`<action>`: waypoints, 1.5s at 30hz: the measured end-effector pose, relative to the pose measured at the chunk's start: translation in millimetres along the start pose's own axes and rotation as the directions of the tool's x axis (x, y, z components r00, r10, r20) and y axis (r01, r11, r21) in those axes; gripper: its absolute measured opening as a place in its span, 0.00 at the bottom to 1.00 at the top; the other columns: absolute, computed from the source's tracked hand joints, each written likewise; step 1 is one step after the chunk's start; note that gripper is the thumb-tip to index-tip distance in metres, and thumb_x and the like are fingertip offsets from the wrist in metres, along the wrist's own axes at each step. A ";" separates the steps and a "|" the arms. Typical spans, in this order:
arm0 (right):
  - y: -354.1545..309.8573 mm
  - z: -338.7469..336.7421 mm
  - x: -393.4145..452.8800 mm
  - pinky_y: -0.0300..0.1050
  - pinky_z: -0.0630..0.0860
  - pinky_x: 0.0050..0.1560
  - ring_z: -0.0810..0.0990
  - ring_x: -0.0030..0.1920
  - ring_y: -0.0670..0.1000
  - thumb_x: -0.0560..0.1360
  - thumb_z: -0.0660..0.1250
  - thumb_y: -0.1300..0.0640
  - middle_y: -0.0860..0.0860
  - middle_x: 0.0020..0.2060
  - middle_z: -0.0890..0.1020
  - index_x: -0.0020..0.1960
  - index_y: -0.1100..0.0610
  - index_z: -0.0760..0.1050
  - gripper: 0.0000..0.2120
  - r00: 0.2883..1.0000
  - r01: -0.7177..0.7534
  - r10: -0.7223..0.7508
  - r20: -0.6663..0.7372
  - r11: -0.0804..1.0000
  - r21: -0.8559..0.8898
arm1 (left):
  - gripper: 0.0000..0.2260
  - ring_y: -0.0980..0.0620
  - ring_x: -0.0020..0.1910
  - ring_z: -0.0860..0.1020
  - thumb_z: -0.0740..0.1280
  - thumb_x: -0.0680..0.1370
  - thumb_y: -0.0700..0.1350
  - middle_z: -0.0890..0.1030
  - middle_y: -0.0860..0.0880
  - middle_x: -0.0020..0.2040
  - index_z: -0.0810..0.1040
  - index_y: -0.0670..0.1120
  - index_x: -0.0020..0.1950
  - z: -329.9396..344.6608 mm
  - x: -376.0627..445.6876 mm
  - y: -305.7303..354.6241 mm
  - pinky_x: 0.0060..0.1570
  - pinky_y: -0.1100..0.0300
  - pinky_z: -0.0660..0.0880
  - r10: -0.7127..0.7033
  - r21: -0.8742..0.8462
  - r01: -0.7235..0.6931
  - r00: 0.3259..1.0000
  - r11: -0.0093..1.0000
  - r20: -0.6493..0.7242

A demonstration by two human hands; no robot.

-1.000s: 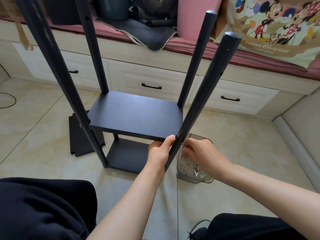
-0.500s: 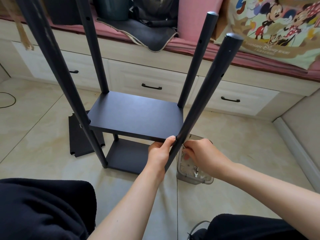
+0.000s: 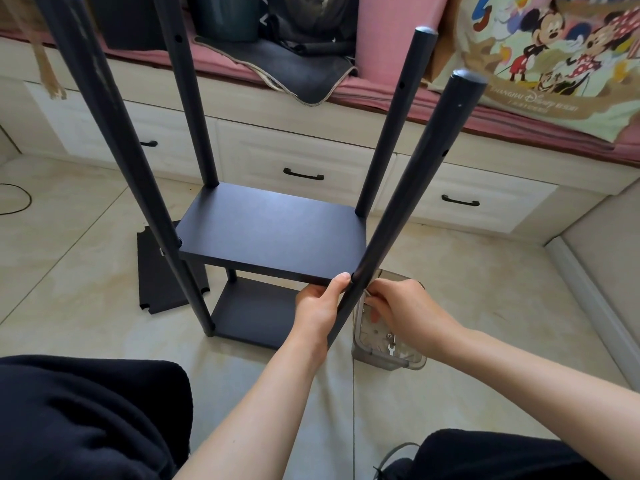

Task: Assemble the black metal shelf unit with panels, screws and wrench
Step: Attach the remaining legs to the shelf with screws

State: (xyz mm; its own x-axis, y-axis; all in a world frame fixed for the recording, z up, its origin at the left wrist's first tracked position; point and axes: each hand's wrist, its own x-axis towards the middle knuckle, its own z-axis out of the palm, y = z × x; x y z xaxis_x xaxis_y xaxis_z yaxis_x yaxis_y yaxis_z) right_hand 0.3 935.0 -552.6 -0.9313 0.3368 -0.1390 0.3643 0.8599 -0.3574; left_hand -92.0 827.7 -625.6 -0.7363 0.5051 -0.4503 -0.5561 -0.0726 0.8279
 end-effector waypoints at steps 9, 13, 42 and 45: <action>-5.5 -4.8 -4.2 0.52 0.77 0.47 0.81 0.42 0.52 0.82 0.62 0.52 0.49 0.40 0.83 0.49 0.57 0.77 0.10 0.999 0.023 -0.023 -0.049 1.000 -0.013 | 0.13 0.51 0.46 0.86 0.73 0.76 0.53 0.87 0.47 0.46 0.86 0.43 0.50 0.5 1.0 -1.0 0.41 0.65 0.78 0.004 -0.021 -0.004 1.000 1.000 -0.003; -6.9 -8.3 -3.3 0.50 0.75 0.48 0.80 0.45 0.53 0.83 0.57 0.46 0.47 0.42 0.83 0.54 0.52 0.77 0.14 0.999 0.029 -0.039 -0.034 0.966 -0.257 | 0.12 0.50 0.46 0.86 0.73 0.76 0.52 0.87 0.47 0.46 0.86 0.43 0.50 0.9 1.5 -1.6 0.43 0.63 0.78 0.008 -0.026 -0.008 1.000 1.000 -0.001; -4.8 -6.5 8.2 0.44 0.72 0.40 0.81 0.41 0.49 0.83 0.57 0.47 0.44 0.38 0.83 0.53 0.48 0.80 0.13 0.999 -0.005 -0.004 -0.042 0.977 -0.214 | 0.21 0.43 0.53 0.84 0.73 0.66 0.59 0.87 0.43 0.48 0.86 0.43 0.48 2.2 3.8 -7.9 0.59 0.49 0.78 0.054 -0.028 -0.054 0.998 0.998 0.015; -2.5 -6.2 8.9 0.43 0.69 0.38 0.80 0.39 0.47 0.82 0.58 0.45 0.43 0.36 0.83 0.53 0.46 0.80 0.13 0.999 0.006 -0.017 -0.051 0.978 -0.211 | 0.20 0.45 0.50 0.84 0.73 0.67 0.59 0.87 0.45 0.47 0.86 0.44 0.47 3.1 3.3 -8.3 0.56 0.52 0.79 0.055 -0.033 -0.055 0.998 0.998 0.000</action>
State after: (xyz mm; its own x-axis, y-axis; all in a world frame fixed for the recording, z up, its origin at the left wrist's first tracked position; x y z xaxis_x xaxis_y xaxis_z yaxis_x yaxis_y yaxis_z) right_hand -9.0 938.2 -547.3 -0.9359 0.3414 -0.0863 0.3511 0.9233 -0.1555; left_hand -88.6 832.7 -633.0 -0.7657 0.5004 -0.4041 -0.5271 -0.1282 0.8401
